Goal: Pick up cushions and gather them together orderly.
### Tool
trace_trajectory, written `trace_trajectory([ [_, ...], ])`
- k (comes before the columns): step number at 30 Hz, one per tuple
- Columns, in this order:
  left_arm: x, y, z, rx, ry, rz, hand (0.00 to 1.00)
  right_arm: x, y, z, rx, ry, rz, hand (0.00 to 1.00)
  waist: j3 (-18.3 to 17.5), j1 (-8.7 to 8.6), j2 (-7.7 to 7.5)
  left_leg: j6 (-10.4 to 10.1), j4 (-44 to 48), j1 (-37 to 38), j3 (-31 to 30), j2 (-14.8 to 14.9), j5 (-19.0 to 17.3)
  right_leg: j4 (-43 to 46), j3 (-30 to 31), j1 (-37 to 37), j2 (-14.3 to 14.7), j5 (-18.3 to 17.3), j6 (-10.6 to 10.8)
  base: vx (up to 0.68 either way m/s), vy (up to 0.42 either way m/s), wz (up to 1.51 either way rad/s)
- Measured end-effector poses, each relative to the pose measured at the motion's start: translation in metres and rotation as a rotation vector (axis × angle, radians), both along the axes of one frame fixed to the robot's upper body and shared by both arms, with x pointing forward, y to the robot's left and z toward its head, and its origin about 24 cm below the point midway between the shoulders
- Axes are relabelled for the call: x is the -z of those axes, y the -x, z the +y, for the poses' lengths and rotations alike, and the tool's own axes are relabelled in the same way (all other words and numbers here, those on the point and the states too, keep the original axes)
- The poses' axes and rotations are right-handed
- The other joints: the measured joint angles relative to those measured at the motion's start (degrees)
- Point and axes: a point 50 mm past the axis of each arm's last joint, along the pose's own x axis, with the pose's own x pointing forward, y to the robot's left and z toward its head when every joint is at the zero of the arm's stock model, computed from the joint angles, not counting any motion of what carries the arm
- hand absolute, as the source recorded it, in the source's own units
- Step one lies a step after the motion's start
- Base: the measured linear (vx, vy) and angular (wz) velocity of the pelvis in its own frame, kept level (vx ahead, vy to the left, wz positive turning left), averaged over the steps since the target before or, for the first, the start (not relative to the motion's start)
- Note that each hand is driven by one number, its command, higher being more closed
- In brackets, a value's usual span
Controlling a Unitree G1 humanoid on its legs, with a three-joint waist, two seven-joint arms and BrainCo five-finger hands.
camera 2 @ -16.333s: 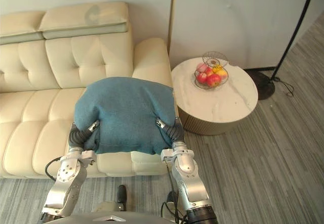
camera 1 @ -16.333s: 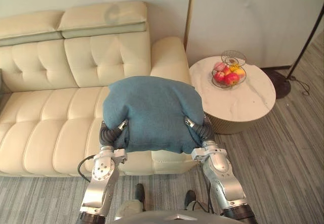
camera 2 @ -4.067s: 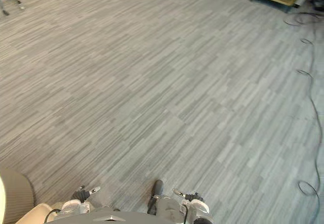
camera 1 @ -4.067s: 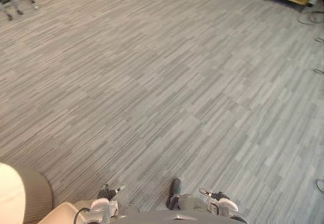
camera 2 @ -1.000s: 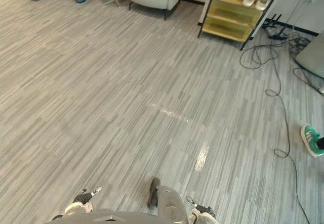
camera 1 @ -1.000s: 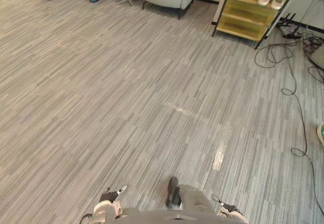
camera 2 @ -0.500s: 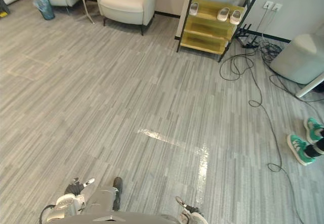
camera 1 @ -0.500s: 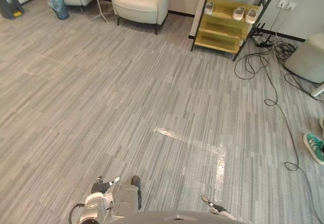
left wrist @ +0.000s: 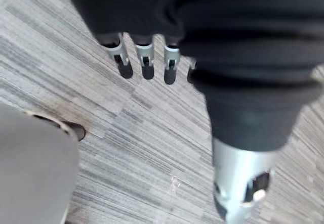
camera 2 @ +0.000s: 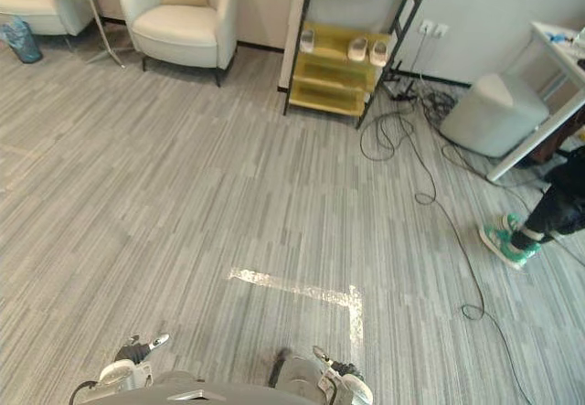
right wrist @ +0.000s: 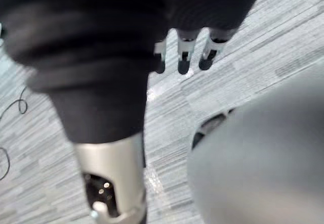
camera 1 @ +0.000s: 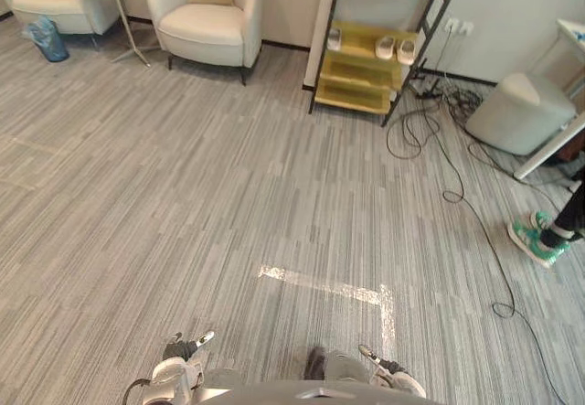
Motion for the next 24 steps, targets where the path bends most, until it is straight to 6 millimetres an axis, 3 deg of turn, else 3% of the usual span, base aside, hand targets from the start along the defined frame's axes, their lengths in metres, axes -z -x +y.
trace_trajectory([
  [1,0.001,0.0,-0.002,-0.002,0.006,0.002,0.0,-0.001,-0.001,-0.002,-0.001,0.005,-0.003,0.0,0.07,-0.07,0.85,-0.54,-0.04,0.78,-0.39,1.06,-0.4,0.11,-0.1,0.72,0.95,-0.12,-0.46,0.21,-0.292,-0.12],
  [3,0.005,0.006,-0.012,-0.014,0.038,0.022,0.0,-0.001,0.002,-0.012,0.01,0.018,0.004,0.0,-0.62,-0.03,4.04,-2.55,0.22,1.6,-2.8,4.32,-1.67,0.78,-0.68,1.37,4.57,-3.91,-1.19,0.22,-0.29,-0.14],
  [5,0.005,0.007,-0.014,-0.02,0.047,0.02,0.0,-0.001,0.003,-0.013,0.009,0.018,0.01,0.0,-0.98,0.08,4.57,-2.63,5.48,-0.11,-5.17,5.67,-1.7,-0.95,-1.49,3.32,6.1,-4.93,-2.03,0.18,-0.193,0.14],
  [9,0.002,0.001,-0.016,-0.026,0.05,-0.015,0.0,0.001,0.011,-0.015,0.011,0.019,0.033,0.0,-1.09,1.24,5.01,-2.58,29.63,-10.82,-7.77,8.23,0.51,-5.01,-2.73,8.89,8.0,-5.45,-2.71,0.14,-0.122,0.14],
  [11,0.001,-0.001,-0.016,-0.025,0.049,-0.024,0.0,0.001,0.014,-0.014,0.014,0.019,0.039,0.0,-1.1,1.69,4.96,-2.36,33.42,-12.36,-6.95,8.84,0.55,-5.3,-2.28,10.22,7.94,-5.95,-2.97,0.14,0.003,-0.06],
  [14,0.0,-0.003,-0.017,-0.009,0.048,-0.027,0.0,0.002,0.014,-0.014,0.015,0.015,0.043,0.0,-1.15,1.68,4.79,-2.59,25.62,-13.48,-4.74,7.35,-3.62,-4.86,-1.58,11.18,6.01,-6.27,-2.34,0.18,0.159,-0.06],
  [15,0.001,-0.003,-0.018,-0.003,0.047,-0.025,0.0,0.001,0.014,-0.015,0.016,0.019,0.041,0.0,-1.3,1.66,5.07,-2.75,15.88,-13.19,-4.84,6.13,-2.42,-4.26,-0.94,10.97,5.11,-6.44,-0.89,0.14,0.236,-0.27],
  [16,0.001,-0.002,-0.021,-0.004,0.06,-0.023,0.0,0.001,0.015,-0.017,0.017,0.021,0.044,0.0,-1.84,2.1,5.5,-2.37,8.58,-11.37,-4.32,4.65,1.86,-3.65,0.47,10.85,4.33,-6.12,1.15,0.15,0.221,-0.27],
  [17,0.002,0.0,-0.019,0.003,0.049,-0.016,0.0,0.002,0.017,-0.015,0.019,0.018,0.046,0.0,-2.3,2.09,5.3,-2.17,5.97,-10.44,-4.05,3.3,2.76,-4.22,1.69,10.73,3.76,-5.55,1.14,0.18,0.186,-0.06],
  [18,0.002,0.001,-0.016,0.024,0.035,-0.004,0.0,0.003,0.019,-0.011,0.02,0.005,0.051,0.0,-3.12,1.35,3.72,-1.15,3.38,-9.29,-4.09,1.14,3.99,-5.64,3.0,10.94,2.41,-5.68,1.41,0.21,0.159,0.16],
  [19,0.002,0.001,-0.015,0.026,0.034,-0.005,0.0,0.004,0.021,-0.008,0.023,-0.002,0.059,0.0,-3.26,1.52,2.9,-0.79,3.28,-9.19,-4.15,0.06,4.18,-6.31,4.09,11.09,1.89,-5.59,1.58,0.21,0.192,0.2],
  [24,0.002,0.002,-0.013,0.031,0.032,-0.002,0.0,0.004,0.021,-0.008,0.037,-0.005,0.053,0.0,-3.53,1.84,2.68,-0.67,1.84,-6.64,-4.29,-1.67,4.14,-7.71,5.72,13.18,0.75,-5.41,1.47,0.09,0.082,0.01],
])
